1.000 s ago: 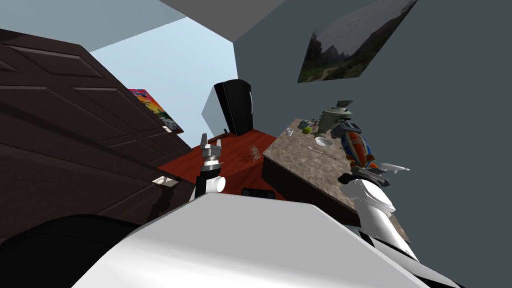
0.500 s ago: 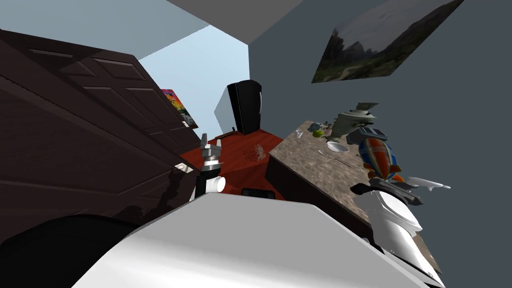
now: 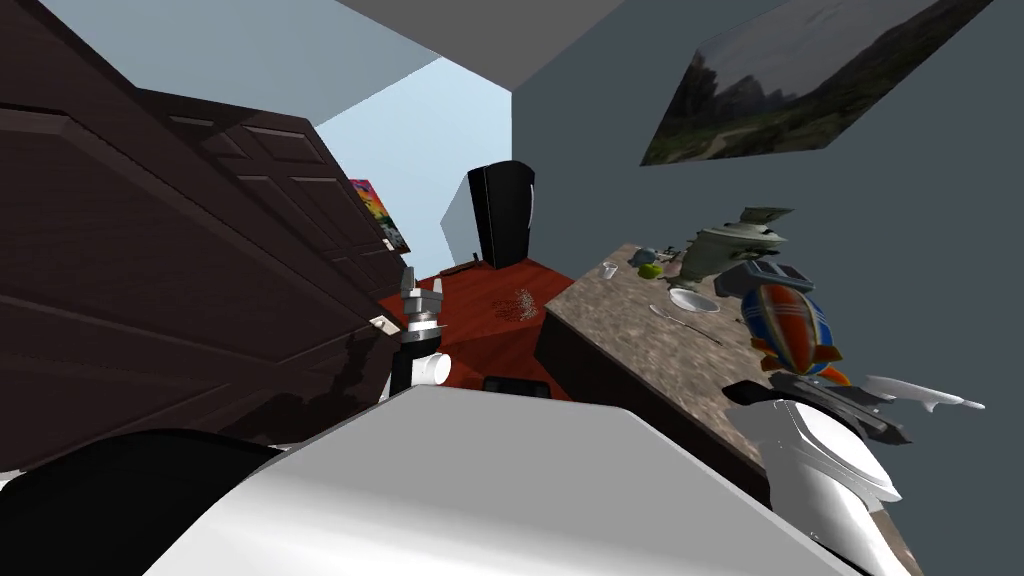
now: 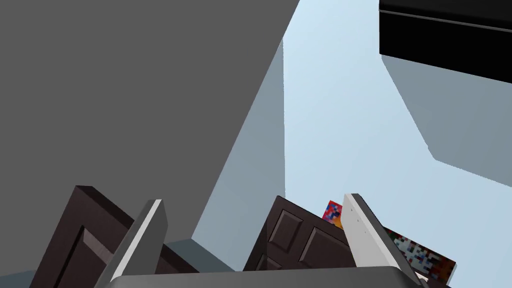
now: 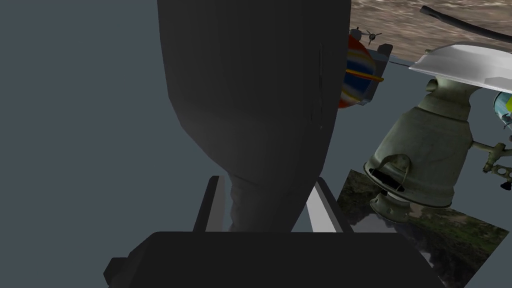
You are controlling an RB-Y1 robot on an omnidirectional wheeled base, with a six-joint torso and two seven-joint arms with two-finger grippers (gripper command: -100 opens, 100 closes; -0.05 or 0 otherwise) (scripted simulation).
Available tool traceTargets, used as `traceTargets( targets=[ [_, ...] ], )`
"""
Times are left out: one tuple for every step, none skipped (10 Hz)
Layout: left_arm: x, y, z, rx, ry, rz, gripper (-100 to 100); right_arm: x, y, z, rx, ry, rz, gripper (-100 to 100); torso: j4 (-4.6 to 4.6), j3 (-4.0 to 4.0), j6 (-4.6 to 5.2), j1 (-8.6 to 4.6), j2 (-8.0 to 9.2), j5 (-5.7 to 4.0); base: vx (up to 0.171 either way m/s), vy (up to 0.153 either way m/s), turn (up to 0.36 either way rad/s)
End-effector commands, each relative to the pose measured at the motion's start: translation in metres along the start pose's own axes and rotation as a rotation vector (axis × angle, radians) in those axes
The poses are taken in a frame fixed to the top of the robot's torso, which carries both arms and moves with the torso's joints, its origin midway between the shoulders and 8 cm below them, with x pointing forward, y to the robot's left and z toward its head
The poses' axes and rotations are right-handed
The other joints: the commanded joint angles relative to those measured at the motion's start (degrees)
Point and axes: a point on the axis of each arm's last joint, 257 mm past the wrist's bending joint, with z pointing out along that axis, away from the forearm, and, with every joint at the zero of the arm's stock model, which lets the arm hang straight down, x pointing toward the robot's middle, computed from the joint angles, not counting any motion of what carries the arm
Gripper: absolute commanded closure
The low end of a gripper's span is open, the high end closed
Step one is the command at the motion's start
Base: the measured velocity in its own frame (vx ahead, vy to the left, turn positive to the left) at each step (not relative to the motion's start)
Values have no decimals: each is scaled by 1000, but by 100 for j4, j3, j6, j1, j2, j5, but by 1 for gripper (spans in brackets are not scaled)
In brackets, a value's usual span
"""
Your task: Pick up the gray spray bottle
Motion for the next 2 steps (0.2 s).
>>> traceTargets(
  targets=[
    [0,0,0,0,0,0,0,0,0,0,0,0,0,100,0,0,0,0,0,0,-6,4,-17],
    [0,0,0,0,0,0,0,1,-1,0,0,1,1,0,1,-2,-4,-2,-4,0,0,0,0]
  ],
)
